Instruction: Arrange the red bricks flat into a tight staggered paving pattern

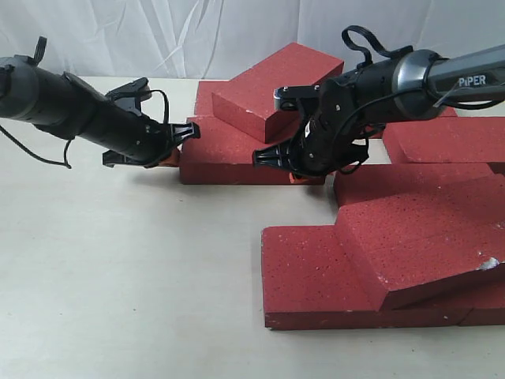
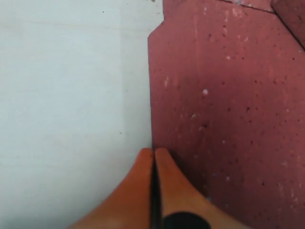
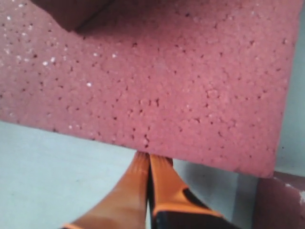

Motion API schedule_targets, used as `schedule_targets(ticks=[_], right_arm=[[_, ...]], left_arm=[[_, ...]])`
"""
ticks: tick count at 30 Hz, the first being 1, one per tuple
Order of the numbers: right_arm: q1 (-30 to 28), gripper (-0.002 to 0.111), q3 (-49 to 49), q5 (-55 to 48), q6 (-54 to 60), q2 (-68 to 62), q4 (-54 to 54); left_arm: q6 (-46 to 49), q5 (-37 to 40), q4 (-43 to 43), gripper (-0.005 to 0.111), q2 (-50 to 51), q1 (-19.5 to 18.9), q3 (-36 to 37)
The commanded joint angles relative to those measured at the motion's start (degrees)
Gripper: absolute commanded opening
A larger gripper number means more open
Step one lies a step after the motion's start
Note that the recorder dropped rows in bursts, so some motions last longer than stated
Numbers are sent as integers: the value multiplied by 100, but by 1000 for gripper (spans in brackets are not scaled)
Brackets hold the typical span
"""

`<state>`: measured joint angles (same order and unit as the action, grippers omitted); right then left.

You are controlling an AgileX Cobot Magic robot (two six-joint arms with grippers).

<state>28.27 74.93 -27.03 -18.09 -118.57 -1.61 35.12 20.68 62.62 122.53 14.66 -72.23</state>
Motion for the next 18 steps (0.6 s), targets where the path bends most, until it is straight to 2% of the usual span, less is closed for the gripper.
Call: schedule_targets(ticks=[1, 8, 14, 18], right_arm=[[-24, -1, 25, 136, -14, -45, -28], [-24, -1, 25, -181, -14, 61, -18], [-24, -1, 25, -475, -14, 343, -18], [-24, -1, 25, -478, -14, 397, -73]], left_arm=[[5, 228, 245, 0, 159, 31, -245], [5, 435, 391, 0, 243, 74, -256], [5, 215, 415, 0, 243, 339, -256], [5, 145, 441, 0, 243, 372, -256]])
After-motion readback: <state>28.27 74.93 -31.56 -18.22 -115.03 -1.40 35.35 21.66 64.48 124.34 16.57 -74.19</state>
